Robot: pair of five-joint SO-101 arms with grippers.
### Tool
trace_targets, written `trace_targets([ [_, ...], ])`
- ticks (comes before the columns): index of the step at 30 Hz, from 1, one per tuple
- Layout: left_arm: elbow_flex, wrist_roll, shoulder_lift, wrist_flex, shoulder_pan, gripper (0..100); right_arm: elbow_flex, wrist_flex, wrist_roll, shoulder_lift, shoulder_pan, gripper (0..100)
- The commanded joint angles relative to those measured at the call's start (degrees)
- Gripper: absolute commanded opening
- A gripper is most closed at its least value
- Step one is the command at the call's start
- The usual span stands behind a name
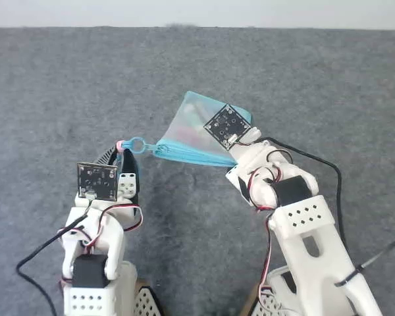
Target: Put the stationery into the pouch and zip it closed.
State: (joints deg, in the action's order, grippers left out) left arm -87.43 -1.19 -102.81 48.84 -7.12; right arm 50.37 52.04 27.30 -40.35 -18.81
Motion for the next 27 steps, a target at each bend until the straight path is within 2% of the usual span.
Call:
trace_targets([
  [1,1.10,1.23,-1.23,-2.99,-0.70,1,0.44,2.15,0.79,0.48,8.13,0.7],
  [9,1.10,1.23,-1.23,-2.90,0.62,2,0.26,2.15,0.18,0.40,8.22,0.9],
  [12,1.27,1.05,-1.23,-1.05,4.48,11,0.44,2.59,-2.46,-0.13,7.08,3.6],
  [16,1.45,1.05,-1.23,0.00,6.15,23,0.44,2.59,-4.31,-0.22,7.52,17.4],
  [20,1.45,1.05,-1.23,0.00,6.15,22,0.62,2.51,-5.80,-0.22,7.16,28.1],
  [27,1.45,1.05,-1.23,0.00,6.15,21,0.70,5.76,-5.89,-0.31,6.99,29.2],
])
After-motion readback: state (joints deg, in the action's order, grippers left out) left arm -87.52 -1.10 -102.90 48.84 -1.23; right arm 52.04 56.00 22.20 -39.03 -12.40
